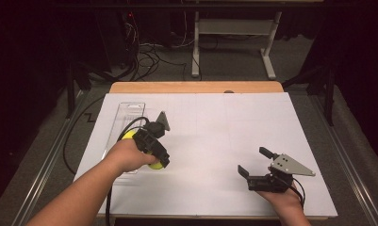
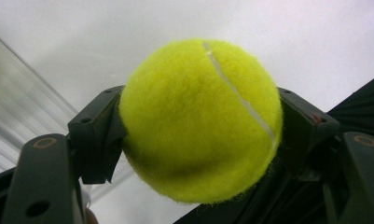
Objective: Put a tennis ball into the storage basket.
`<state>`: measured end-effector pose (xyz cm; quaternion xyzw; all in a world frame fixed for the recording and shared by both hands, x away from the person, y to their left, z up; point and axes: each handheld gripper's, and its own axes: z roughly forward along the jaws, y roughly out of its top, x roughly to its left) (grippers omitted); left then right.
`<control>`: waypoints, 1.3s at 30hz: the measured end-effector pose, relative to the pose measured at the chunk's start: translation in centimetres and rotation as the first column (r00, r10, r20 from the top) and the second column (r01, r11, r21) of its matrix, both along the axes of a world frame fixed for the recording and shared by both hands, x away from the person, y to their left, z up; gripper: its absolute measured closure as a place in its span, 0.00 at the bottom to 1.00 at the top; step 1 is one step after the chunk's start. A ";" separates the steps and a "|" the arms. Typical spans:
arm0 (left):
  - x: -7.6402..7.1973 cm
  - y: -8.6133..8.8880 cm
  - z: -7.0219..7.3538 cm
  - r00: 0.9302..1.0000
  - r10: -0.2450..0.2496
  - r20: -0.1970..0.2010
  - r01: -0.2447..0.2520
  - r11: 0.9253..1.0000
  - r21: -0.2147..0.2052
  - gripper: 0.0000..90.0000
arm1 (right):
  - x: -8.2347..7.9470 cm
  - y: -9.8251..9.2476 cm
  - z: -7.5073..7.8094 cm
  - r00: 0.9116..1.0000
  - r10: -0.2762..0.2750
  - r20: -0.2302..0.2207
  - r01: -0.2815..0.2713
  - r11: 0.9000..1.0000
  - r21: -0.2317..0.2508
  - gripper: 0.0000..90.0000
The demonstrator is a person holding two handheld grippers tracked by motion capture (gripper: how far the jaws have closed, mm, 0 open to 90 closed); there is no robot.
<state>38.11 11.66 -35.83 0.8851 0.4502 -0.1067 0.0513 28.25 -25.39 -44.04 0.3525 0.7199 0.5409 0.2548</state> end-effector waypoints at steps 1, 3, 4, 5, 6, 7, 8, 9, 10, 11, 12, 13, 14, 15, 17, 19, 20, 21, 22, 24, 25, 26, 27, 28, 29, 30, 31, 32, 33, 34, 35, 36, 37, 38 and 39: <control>0.0 0.1 0.1 1.000 0.004 -0.001 -0.004 1.000 -0.004 0.30 | 0.0 0.0 0.0 1.000 0.002 -0.001 -0.002 1.000 -0.001 0.00; 0.1 0.3 0.2 1.000 0.007 0.000 -0.007 1.000 -0.005 0.30 | 0.0 0.2 0.1 1.000 0.005 0.007 -0.005 1.000 -0.004 0.00; 0.1 0.4 0.3 1.000 0.007 0.000 -0.007 1.000 -0.006 0.30 | -0.1 0.2 0.1 1.000 0.007 0.007 -0.007 1.000 -0.004 0.00; 0.1 0.5 0.3 1.000 0.009 -0.001 -0.009 1.000 -0.007 0.30 | -0.1 0.2 0.1 1.000 0.012 0.014 -0.012 1.000 -0.006 0.00; 0.1 0.6 0.3 1.000 0.011 -0.001 -0.011 1.000 -0.006 0.30 | -0.1 0.3 0.1 1.000 0.010 0.014 -0.010 1.000 -0.005 0.00; 0.1 0.6 0.4 1.000 0.009 -0.002 -0.009 1.000 -0.004 0.30 | -0.2 0.3 0.1 1.000 0.009 0.014 -0.009 1.000 -0.005 0.00; 0.2 0.7 0.4 1.000 0.011 -0.003 -0.011 1.000 -0.004 0.30 | -0.2 0.3 0.1 1.000 0.009 0.014 -0.009 1.000 -0.005 0.00; 0.2 0.8 0.4 1.000 0.013 -0.002 -0.013 1.000 -0.004 0.30 | -0.2 0.3 0.1 1.000 0.009 0.013 -0.009 1.000 -0.005 0.00; 0.2 0.9 0.5 1.000 0.015 -0.003 -0.015 1.000 -0.003 0.30 | -0.2 0.2 0.1 1.000 0.011 0.012 -0.011 1.000 -0.007 0.00; 0.2 1.0 0.6 1.000 0.015 -0.005 -0.015 1.000 -0.004 0.30 | -0.2 0.2 0.1 1.000 0.011 0.012 -0.011 1.000 -0.007 0.00; 0.2 1.1 0.7 1.000 0.017 -0.005 -0.017 1.000 -0.006 0.30 | -0.2 0.2 0.1 1.000 0.011 0.011 -0.010 1.000 -0.005 0.00; 0.3 1.2 0.7 1.000 0.018 -0.004 -0.018 1.000 -0.006 0.30 | -0.2 0.1 0.1 1.000 0.010 0.012 -0.010 1.000 -0.005 0.00; 0.3 1.4 0.9 1.000 0.017 -0.003 -0.017 1.000 -0.005 0.30 | -0.2 0.1 0.1 1.000 0.011 0.012 -0.011 1.000 -0.004 0.00; 0.3 1.6 1.0 1.000 0.024 0.001 -0.024 1.000 -0.002 0.30 | -0.2 0.1 0.1 1.000 0.011 0.012 -0.011 1.000 -0.005 0.00; 0.4 1.9 1.2 1.000 0.027 -0.002 -0.027 1.000 0.002 0.30 | -0.2 0.2 0.1 1.000 0.013 0.011 -0.013 1.000 -0.006 0.00; 0.5 2.3 1.4 1.000 0.029 -0.002 -0.029 1.000 0.005 0.30 | -0.2 0.2 0.1 1.000 0.012 0.010 -0.012 1.000 -0.006 0.00; 0.5 2.5 1.5 0.999 0.032 -0.002 -0.032 0.999 0.006 0.30 | -0.2 0.2 0.1 1.000 0.013 0.010 -0.013 1.000 -0.007 0.00; 0.6 2.8 1.7 0.999 0.036 0.000 -0.036 0.999 0.011 0.30 | -0.2 0.1 0.1 1.000 0.014 0.010 -0.014 1.000 -0.007 0.00; 0.6 3.1 1.8 0.999 0.039 0.002 -0.039 0.999 0.012 0.30 | -0.2 0.1 0.1 1.000 0.013 0.010 -0.013 1.000 -0.007 0.00; 0.7 3.7 2.1 0.999 0.052 0.005 -0.052 0.999 0.015 0.30 | -0.2 0.2 0.0 1.000 0.014 0.010 -0.014 1.000 -0.009 0.00; 0.7 3.9 2.1 0.998 0.058 0.007 -0.058 0.998 0.016 0.30 | -0.2 0.2 0.0 1.000 0.014 0.010 -0.014 1.000 -0.009 0.00; 0.7 4.2 2.2 0.998 0.063 0.013 -0.063 0.998 0.023 0.30 | -0.2 0.2 0.0 1.000 0.014 0.011 -0.013 1.000 -0.008 0.00; 0.7 4.5 2.3 0.998 0.067 0.017 -0.067 0.997 0.028 0.30 | -0.2 0.3 0.0 1.000 0.014 0.008 -0.014 1.000 -0.008 0.00; 0.7 4.7 2.3 0.997 0.071 0.016 -0.071 0.997 0.028 0.30 | -0.2 0.3 0.0 1.000 0.014 0.007 -0.014 1.000 -0.012 0.00; 0.7 5.0 2.3 0.997 0.074 0.017 -0.075 0.997 0.031 0.30 | -0.2 0.3 0.0 1.000 0.016 0.006 -0.016 1.000 -0.012 0.00; 0.7 5.2 2.3 0.997 0.077 0.017 -0.078 0.996 0.038 0.30 | -0.2 0.4 0.0 1.000 0.017 0.008 -0.017 1.000 -0.012 0.00; 0.7 5.5 2.3 0.996 0.083 0.017 -0.083 0.996 0.040 0.30 | -0.2 0.3 0.0 1.000 0.016 0.008 -0.016 1.000 -0.011 0.00; 0.7 5.8 2.3 0.996 0.086 0.018 -0.087 0.995 0.044 0.30 | -0.2 0.3 0.0 1.000 0.016 0.010 -0.016 1.000 -0.011 0.00; 0.8 6.0 2.4 0.996 0.092 0.018 -0.093 0.995 0.043 0.30 | -0.2 0.3 0.0 1.000 0.016 0.009 -0.016 1.000 -0.011 0.00; 0.8 6.3 2.4 0.995 0.098 0.019 -0.099 0.994 0.042 0.30 | -0.2 0.3 0.0 1.000 0.015 0.006 -0.015 1.000 -0.012 0.00; 0.8 6.6 2.4 0.995 0.102 0.020 -0.102 0.994 0.041 0.30 | -0.2 0.3 0.0 1.000 0.012 0.008 -0.012 1.000 -0.012 0.00; 0.8 6.9 2.5 0.994 0.110 0.022 -0.110 0.993 0.041 0.30 | -0.2 0.3 0.0 1.000 0.013 0.007 -0.013 1.000 -0.011 0.00; 0.8 7.0 2.5 0.993 0.113 0.021 -0.114 0.993 0.043 0.30 | -0.2 0.2 0.0 1.000 0.013 0.008 -0.013 1.000 -0.010 0.00; 0.8 7.2 2.5 0.993 0.117 0.020 -0.117 0.992 0.045 0.30 | -0.2 0.2 0.0 1.000 0.013 0.008 -0.013 1.000 -0.010 0.00; 0.9 7.5 2.5 0.993 0.120 0.018 -0.121 0.991 0.049 0.30 | -0.2 0.2 0.0 1.000 0.013 0.009 -0.013 1.000 -0.011 0.00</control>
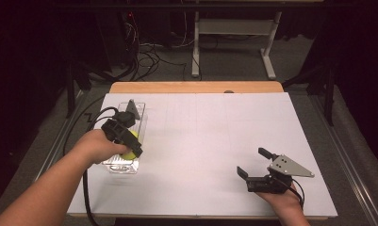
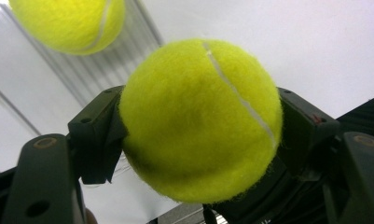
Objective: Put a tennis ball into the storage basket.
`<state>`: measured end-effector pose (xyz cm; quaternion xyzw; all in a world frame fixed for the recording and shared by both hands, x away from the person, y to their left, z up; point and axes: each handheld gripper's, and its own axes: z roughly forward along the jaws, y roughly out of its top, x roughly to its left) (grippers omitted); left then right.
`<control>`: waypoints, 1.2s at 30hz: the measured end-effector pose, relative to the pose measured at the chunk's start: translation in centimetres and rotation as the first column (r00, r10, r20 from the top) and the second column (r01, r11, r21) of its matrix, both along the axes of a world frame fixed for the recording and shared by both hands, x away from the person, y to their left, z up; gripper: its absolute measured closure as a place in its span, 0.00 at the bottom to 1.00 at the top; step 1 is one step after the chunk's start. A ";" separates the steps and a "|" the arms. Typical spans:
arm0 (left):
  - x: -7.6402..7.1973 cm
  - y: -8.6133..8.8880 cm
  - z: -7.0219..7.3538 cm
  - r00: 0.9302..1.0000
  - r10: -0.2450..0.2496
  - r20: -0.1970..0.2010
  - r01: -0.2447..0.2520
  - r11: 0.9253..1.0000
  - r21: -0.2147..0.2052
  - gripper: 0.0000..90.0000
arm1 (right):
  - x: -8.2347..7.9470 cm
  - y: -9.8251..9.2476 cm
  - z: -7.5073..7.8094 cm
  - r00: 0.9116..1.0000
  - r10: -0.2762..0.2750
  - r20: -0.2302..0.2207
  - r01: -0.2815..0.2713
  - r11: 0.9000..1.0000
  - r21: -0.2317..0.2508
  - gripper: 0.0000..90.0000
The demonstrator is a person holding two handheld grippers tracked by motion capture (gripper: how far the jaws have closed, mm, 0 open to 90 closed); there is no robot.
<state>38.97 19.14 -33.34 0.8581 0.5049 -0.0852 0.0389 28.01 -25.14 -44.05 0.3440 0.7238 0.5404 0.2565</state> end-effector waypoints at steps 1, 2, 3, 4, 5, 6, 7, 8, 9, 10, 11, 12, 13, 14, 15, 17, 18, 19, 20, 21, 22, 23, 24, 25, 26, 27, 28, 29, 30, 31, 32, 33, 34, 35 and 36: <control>0.0 0.1 0.0 1.000 0.006 0.001 -0.006 1.000 0.001 0.30 | 0.0 0.0 0.0 1.000 0.000 0.000 0.000 1.000 0.000 0.00; 0.0 0.3 0.0 1.000 0.009 0.001 -0.009 1.000 0.002 0.30 | 0.0 0.0 0.0 1.000 -0.001 -0.001 0.001 1.000 0.000 0.00; 0.1 0.6 0.0 1.000 0.013 0.000 -0.013 1.000 0.004 0.30 | 0.0 0.0 0.0 1.000 0.001 -0.004 -0.001 1.000 -0.003 0.00; 0.1 0.7 0.0 1.000 0.017 0.000 -0.017 1.000 0.005 0.30 | 0.0 0.0 0.0 1.000 0.002 -0.004 -0.002 1.000 -0.004 0.00; 0.1 0.9 0.0 1.000 0.022 0.000 -0.022 1.000 0.006 0.30 | 0.0 0.0 0.0 1.000 0.000 -0.003 0.000 1.000 -0.003 0.00; 0.1 1.0 0.0 1.000 0.024 -0.001 -0.024 1.000 0.007 0.30 | 0.0 0.0 0.0 1.000 0.000 -0.003 0.000 1.000 -0.004 0.00; 0.1 1.2 -0.1 1.000 0.028 -0.002 -0.028 1.000 0.009 0.30 | 0.0 0.0 0.0 1.000 0.001 -0.003 -0.001 1.000 -0.003 0.00; 0.2 1.4 -0.1 0.999 0.032 -0.002 -0.032 0.999 0.012 0.30 | 0.0 0.0 0.0 1.000 0.000 -0.002 0.000 1.000 -0.003 0.00; 0.2 1.6 -0.1 0.999 0.038 -0.001 -0.038 0.999 0.011 0.30 | 0.0 0.0 0.0 1.000 0.000 -0.001 0.000 1.000 -0.003 0.00; 0.2 1.7 -0.1 0.999 0.039 -0.001 -0.039 0.999 0.013 0.30 | 0.0 -0.1 0.0 1.000 0.001 -0.001 -0.001 1.000 -0.004 0.00; 0.2 1.8 -0.1 0.999 0.044 0.000 -0.044 0.999 0.013 0.30 | 0.0 -0.1 0.0 1.000 0.000 -0.001 0.000 1.000 -0.005 0.00; 0.2 2.0 -0.1 0.999 0.049 0.000 -0.049 0.999 0.015 0.30 | 0.0 -0.1 0.0 1.000 -0.002 -0.003 0.002 1.000 -0.005 0.00; 0.2 2.1 -0.1 0.999 0.051 0.001 -0.051 0.999 0.015 0.30 | 0.0 -0.1 0.0 1.000 -0.003 -0.005 0.003 1.000 -0.004 0.00; 0.2 2.3 -0.1 0.999 0.055 0.000 -0.055 0.998 0.016 0.30 | 0.0 -0.1 0.0 1.000 -0.004 -0.004 0.003 1.000 -0.003 0.00; 0.2 2.5 -0.1 0.998 0.057 0.001 -0.057 0.998 0.019 0.30 | 0.0 -0.1 0.0 1.000 -0.004 -0.004 0.004 1.000 -0.003 0.00; 0.2 2.8 -0.2 0.998 0.064 -0.001 -0.064 0.998 0.024 0.30 | 0.0 -0.1 0.0 1.000 -0.004 0.000 0.004 1.000 -0.003 0.00; 0.2 3.0 -0.2 0.998 0.067 -0.002 -0.067 0.997 0.024 0.30 | 0.0 -0.1 0.0 1.000 -0.006 -0.001 0.006 1.000 -0.002 0.00; 0.2 3.2 -0.2 0.997 0.071 -0.003 -0.071 0.997 0.026 0.30 | 0.0 -0.1 0.0 1.000 -0.007 0.000 0.007 1.000 -0.001 0.00; 0.2 3.3 -0.2 0.997 0.076 -0.002 -0.076 0.997 0.028 0.30 | 0.0 -0.1 0.0 1.000 -0.006 0.000 0.006 1.000 -0.002 0.00; 0.2 3.5 -0.1 0.997 0.082 -0.001 -0.082 0.996 0.028 0.30 | 0.0 -0.1 0.0 1.000 -0.007 -0.003 0.007 1.000 -0.002 0.00; 0.2 3.7 -0.1 0.996 0.088 0.001 -0.088 0.996 0.030 0.30 | 0.0 -0.1 -0.1 1.000 -0.006 -0.005 0.006 1.000 -0.002 0.00; 0.2 3.9 -0.1 0.996 0.091 0.000 -0.091 0.995 0.032 0.30 | 0.0 -0.1 -0.1 1.000 -0.005 -0.005 0.005 1.000 -0.002 0.00; 0.2 4.0 -0.1 0.996 0.094 0.001 -0.094 0.995 0.033 0.30 | 0.0 -0.1 -0.1 1.000 -0.003 -0.007 0.003 1.000 -0.004 0.00; 0.2 4.1 -0.1 0.995 0.096 0.000 -0.096 0.995 0.033 0.30 | 0.0 -0.1 -0.1 1.000 -0.004 -0.007 0.004 1.000 -0.005 0.00; 0.2 4.1 -0.2 0.995 0.095 0.000 -0.095 0.995 0.033 0.30 | 0.0 -0.1 -0.1 1.000 -0.002 -0.009 0.002 1.000 -0.005 0.00; 0.2 4.1 -0.2 0.996 0.094 -0.003 -0.094 0.995 0.033 0.30 | 0.0 -0.1 -0.1 1.000 -0.004 -0.009 0.004 1.000 -0.005 0.00; 0.2 4.1 -0.2 0.996 0.094 -0.004 -0.094 0.995 0.033 0.30 | 0.0 0.0 -0.1 1.000 -0.004 -0.009 0.004 1.000 -0.006 0.00; 0.2 4.1 -0.3 0.996 0.092 -0.005 -0.092 0.995 0.035 0.30 | 0.0 0.0 -0.1 1.000 -0.005 -0.008 0.005 1.000 -0.007 0.00; 0.2 4.1 -0.3 0.996 0.090 -0.007 -0.090 0.995 0.036 0.30 | 0.0 0.0 -0.1 1.000 -0.003 -0.009 0.003 1.000 -0.008 0.00; 0.2 4.1 -0.3 0.996 0.091 -0.005 -0.091 0.995 0.036 0.30 | 0.0 0.0 -0.2 1.000 -0.002 -0.009 0.002 1.000 -0.005 0.00; 0.3 4.0 -0.2 0.996 0.091 -0.003 -0.091 0.995 0.036 0.30 | 0.0 0.0 -0.2 1.000 0.000 -0.008 0.000 1.000 -0.006 0.00; 0.3 4.0 -0.3 0.996 0.091 -0.004 -0.091 0.995 0.036 0.30 | 0.0 0.0 -0.2 1.000 0.000 -0.007 0.000 1.000 -0.006 0.00; 0.4 4.0 -0.3 0.996 0.093 -0.003 -0.093 0.995 0.038 0.30 | 0.0 0.0 -0.1 1.000 -0.001 -0.008 0.001 1.000 -0.007 0.00; 0.4 4.0 -0.4 0.995 0.096 -0.001 -0.096 0.994 0.042 0.30 | 0.0 0.0 -0.1 1.000 0.000 -0.008 0.000 1.000 -0.007 0.00; 0.4 4.0 -0.5 0.995 0.098 0.000 -0.098 0.994 0.044 0.30 | 0.0 0.0 -0.1 1.000 0.002 -0.008 -0.002 1.000 -0.005 0.00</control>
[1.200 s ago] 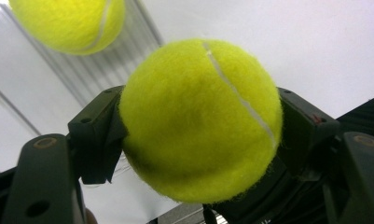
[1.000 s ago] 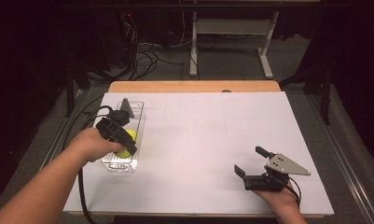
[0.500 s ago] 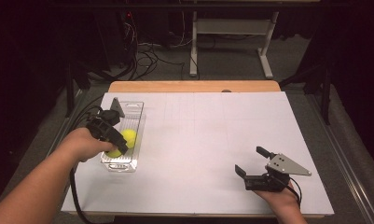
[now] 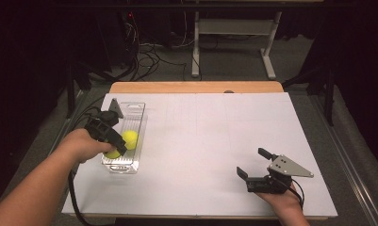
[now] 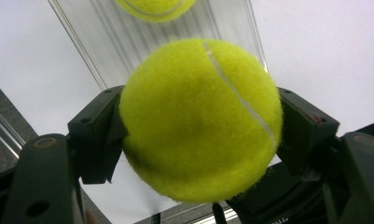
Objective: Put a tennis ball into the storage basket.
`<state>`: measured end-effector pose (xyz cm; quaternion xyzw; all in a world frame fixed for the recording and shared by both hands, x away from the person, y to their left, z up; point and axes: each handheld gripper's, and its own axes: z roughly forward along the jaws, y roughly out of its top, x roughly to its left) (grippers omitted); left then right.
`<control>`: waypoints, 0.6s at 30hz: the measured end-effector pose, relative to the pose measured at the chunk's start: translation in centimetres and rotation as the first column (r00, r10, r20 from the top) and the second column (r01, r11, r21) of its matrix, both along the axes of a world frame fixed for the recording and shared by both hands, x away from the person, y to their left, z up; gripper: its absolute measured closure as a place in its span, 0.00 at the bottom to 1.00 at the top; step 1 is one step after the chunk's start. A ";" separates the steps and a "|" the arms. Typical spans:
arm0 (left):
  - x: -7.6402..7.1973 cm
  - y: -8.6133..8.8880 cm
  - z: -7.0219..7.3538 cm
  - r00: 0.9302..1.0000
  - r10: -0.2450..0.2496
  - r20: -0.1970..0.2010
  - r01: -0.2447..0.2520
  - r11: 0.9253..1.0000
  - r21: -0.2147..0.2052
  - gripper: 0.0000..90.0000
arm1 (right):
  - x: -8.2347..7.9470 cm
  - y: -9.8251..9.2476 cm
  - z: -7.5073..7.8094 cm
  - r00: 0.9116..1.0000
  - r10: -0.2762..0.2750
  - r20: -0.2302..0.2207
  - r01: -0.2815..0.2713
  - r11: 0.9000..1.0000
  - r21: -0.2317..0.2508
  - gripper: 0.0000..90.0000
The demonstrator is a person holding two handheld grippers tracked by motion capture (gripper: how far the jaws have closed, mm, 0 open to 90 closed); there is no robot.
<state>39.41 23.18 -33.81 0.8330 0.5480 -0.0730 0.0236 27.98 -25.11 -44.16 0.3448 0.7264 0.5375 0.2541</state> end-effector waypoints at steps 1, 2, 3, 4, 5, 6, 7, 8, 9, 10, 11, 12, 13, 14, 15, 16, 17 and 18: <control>0.0 0.0 -0.1 1.000 0.002 0.000 -0.002 1.000 0.001 0.30 | 0.0 0.0 0.0 1.000 0.001 0.002 -0.001 1.000 -0.001 0.00; 0.1 0.0 -0.2 1.000 0.004 0.000 -0.004 1.000 0.002 0.30 | 0.0 0.0 0.0 1.000 0.001 0.004 -0.001 1.000 -0.002 0.00; 0.1 0.0 -0.4 1.000 0.007 -0.001 -0.007 1.000 0.003 0.29 | 0.0 0.0 0.0 1.000 0.002 0.005 -0.002 1.000 -0.002 0.00; 0.1 0.0 -0.5 1.000 0.006 -0.003 -0.006 1.000 0.004 0.29 | -0.1 0.0 0.0 1.000 0.002 0.005 -0.002 1.000 0.000 0.00; 0.2 0.0 -0.6 1.000 0.006 -0.006 -0.006 1.000 0.007 0.29 | -0.1 0.0 0.0 1.000 0.003 0.006 -0.003 1.000 0.000 0.00; 0.2 -0.1 -0.8 1.000 0.006 -0.006 -0.006 1.000 0.009 0.29 | -0.1 0.0 0.1 1.000 0.003 0.006 -0.003 1.000 0.000 0.00; 0.3 -0.1 -0.9 1.000 0.008 -0.006 -0.008 1.000 0.008 0.29 | -0.1 0.0 0.1 1.000 0.004 0.007 -0.004 1.000 0.000 0.00; 0.3 -0.1 -1.0 1.000 0.011 -0.004 -0.011 1.000 0.007 0.29 | -0.1 0.1 0.1 1.000 0.003 0.005 -0.003 1.000 0.000 0.00; 0.4 -0.1 -1.1 1.000 0.013 -0.003 -0.013 1.000 0.008 0.29 | -0.1 0.1 0.1 1.000 0.003 0.005 -0.003 1.000 -0.001 0.00; 0.4 0.0 -1.2 1.000 0.012 -0.003 -0.012 1.000 0.007 0.29 | -0.1 0.1 0.0 1.000 0.004 0.004 -0.004 1.000 -0.001 0.00; 0.5 0.0 -1.3 1.000 0.014 -0.004 -0.014 1.000 0.007 0.29 | -0.1 0.1 0.0 1.000 0.003 0.006 -0.003 1.000 -0.001 0.00; 0.5 -0.1 -1.5 1.000 0.015 -0.005 -0.015 1.000 0.010 0.29 | 0.0 0.1 0.0 1.000 0.005 0.005 -0.005 1.000 -0.002 0.00; 0.6 -0.1 -1.5 1.000 0.017 -0.006 -0.017 1.000 0.010 0.29 | 0.0 0.1 0.0 1.000 0.006 0.005 -0.006 1.000 -0.001 0.00; 0.6 -0.1 -1.6 1.000 0.018 -0.007 -0.018 1.000 0.012 0.29 | -0.1 0.1 0.0 1.000 0.005 0.006 -0.005 1.000 -0.001 0.00; 0.7 -0.1 -1.7 1.000 0.018 -0.010 -0.018 1.000 0.015 0.29 | -0.1 0.2 0.0 1.000 0.006 0.011 -0.006 1.000 -0.002 0.00; 0.7 -0.1 -1.8 1.000 0.017 -0.011 -0.017 1.000 0.022 0.29 | -0.1 0.2 0.1 1.000 0.005 0.010 -0.005 1.000 -0.001 0.00; 0.7 -0.1 -1.9 1.000 0.019 -0.009 -0.019 0.999 0.027 0.29 | -0.1 0.2 0.0 1.000 0.006 0.009 -0.006 1.000 -0.001 0.00; 0.7 -0.1 -2.0 1.000 0.020 -0.009 -0.020 0.999 0.029 0.29 | -0.1 0.2 0.0 1.000 0.006 0.008 -0.006 1.000 -0.001 0.00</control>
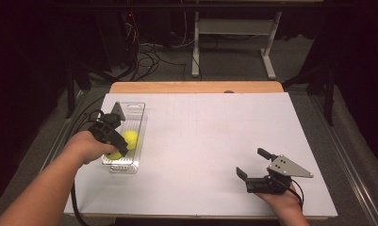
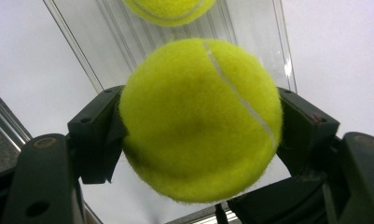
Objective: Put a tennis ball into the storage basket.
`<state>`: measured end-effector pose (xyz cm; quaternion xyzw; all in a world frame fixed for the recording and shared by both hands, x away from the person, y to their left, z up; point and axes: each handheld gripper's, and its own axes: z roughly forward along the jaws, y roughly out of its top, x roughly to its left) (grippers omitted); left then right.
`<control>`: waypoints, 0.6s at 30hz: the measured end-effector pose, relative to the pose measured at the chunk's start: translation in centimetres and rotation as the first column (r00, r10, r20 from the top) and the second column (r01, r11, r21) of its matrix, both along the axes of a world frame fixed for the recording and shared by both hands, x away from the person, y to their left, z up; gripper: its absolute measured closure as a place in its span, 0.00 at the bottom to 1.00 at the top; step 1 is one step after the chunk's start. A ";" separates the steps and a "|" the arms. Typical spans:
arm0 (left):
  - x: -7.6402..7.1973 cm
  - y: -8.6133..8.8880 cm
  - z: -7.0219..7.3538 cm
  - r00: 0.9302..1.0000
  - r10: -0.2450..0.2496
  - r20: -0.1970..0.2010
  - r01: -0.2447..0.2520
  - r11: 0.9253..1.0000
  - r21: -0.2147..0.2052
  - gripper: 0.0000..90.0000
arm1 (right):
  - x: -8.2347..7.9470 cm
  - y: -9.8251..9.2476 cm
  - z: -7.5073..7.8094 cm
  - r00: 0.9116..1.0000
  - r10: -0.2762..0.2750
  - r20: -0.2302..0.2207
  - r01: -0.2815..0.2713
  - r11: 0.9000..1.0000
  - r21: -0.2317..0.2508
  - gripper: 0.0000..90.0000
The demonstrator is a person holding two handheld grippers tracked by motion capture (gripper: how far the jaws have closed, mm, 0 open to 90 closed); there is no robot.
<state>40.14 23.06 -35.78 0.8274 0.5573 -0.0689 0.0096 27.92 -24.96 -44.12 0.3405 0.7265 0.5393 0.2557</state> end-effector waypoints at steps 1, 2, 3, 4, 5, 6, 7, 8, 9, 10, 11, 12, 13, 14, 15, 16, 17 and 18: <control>0.0 -0.1 -0.1 1.000 -0.003 -0.002 0.003 1.000 0.001 0.29 | 0.0 0.0 0.0 1.000 0.001 -0.001 -0.001 1.000 0.000 0.00; 0.0 -0.1 -0.2 1.000 -0.006 -0.003 0.006 1.000 0.005 0.29 | 0.0 0.0 0.0 1.000 0.001 0.000 -0.001 1.000 0.000 0.00; 0.0 -0.2 -0.3 1.000 -0.005 -0.003 0.005 1.000 0.006 0.29 | 0.0 0.0 0.0 1.000 0.000 -0.002 0.000 1.000 0.000 0.00; 0.0 -0.2 -0.3 1.000 -0.005 -0.003 0.005 1.000 0.007 0.29 | 0.0 0.0 0.0 1.000 0.000 -0.001 0.000 1.000 0.001 0.00; 0.0 -0.3 -0.4 1.000 -0.005 -0.002 0.005 1.000 0.008 0.29 | 0.0 0.0 0.0 1.000 0.000 -0.001 0.000 1.000 0.001 0.00; 0.1 -0.4 -0.5 1.000 -0.009 -0.003 0.009 1.000 0.011 0.29 | -0.1 0.0 0.1 1.000 -0.002 -0.001 0.002 1.000 0.002 0.00; 0.1 -0.4 -0.6 1.000 -0.009 -0.004 0.009 1.000 0.011 0.29 | -0.1 0.0 0.1 1.000 -0.001 0.000 0.001 1.000 0.003 0.00; 0.1 -0.5 -0.7 1.000 -0.008 -0.005 0.008 1.000 0.011 0.29 | -0.1 0.0 0.1 1.000 0.000 0.000 0.000 1.000 0.003 0.00; 0.1 -0.6 -0.9 1.000 -0.011 -0.007 0.011 1.000 0.014 0.29 | -0.1 0.0 0.1 1.000 0.000 0.000 0.000 1.000 0.004 0.00; 0.2 -0.7 -1.0 1.000 -0.013 -0.011 0.013 1.000 0.017 0.29 | -0.1 0.0 0.1 1.000 -0.002 -0.001 0.002 1.000 0.002 0.00; 0.2 -0.7 -1.1 1.000 -0.014 -0.012 0.014 1.000 0.019 0.29 | -0.1 0.0 0.1 1.000 -0.001 -0.003 0.001 1.000 0.001 0.00; 0.3 -0.7 -1.3 1.000 -0.012 -0.013 0.013 1.000 0.020 0.29 | -0.1 0.0 0.1 1.000 -0.001 -0.002 0.001 1.000 0.001 0.00; 0.3 -0.7 -1.4 1.000 -0.008 -0.012 0.009 1.000 0.022 0.29 | -0.1 0.0 0.1 1.000 0.001 -0.003 -0.001 1.000 0.002 0.00; 0.4 -0.6 -1.5 1.000 -0.007 -0.011 0.008 1.000 0.025 0.29 | -0.1 0.1 0.0 1.000 0.002 -0.002 -0.002 1.000 0.002 0.00; 0.5 -0.6 -1.6 1.000 -0.003 -0.009 0.003 1.000 0.026 0.29 | -0.1 0.1 0.1 1.000 0.002 -0.003 -0.002 1.000 0.001 0.00; 0.5 -0.6 -1.7 1.000 -0.003 -0.008 0.003 1.000 0.025 0.29 | -0.1 0.1 0.1 1.000 0.005 -0.003 -0.005 1.000 0.000 0.00; 0.5 -0.6 -1.8 1.000 -0.003 -0.011 0.003 1.000 0.022 0.29 | -0.1 0.1 0.1 1.000 0.005 -0.002 -0.005 1.000 0.000 0.00; 0.5 -0.7 -1.9 1.000 -0.005 -0.009 0.005 1.000 0.026 0.29 | -0.1 0.1 0.1 1.000 0.006 -0.002 -0.006 1.000 0.000 0.00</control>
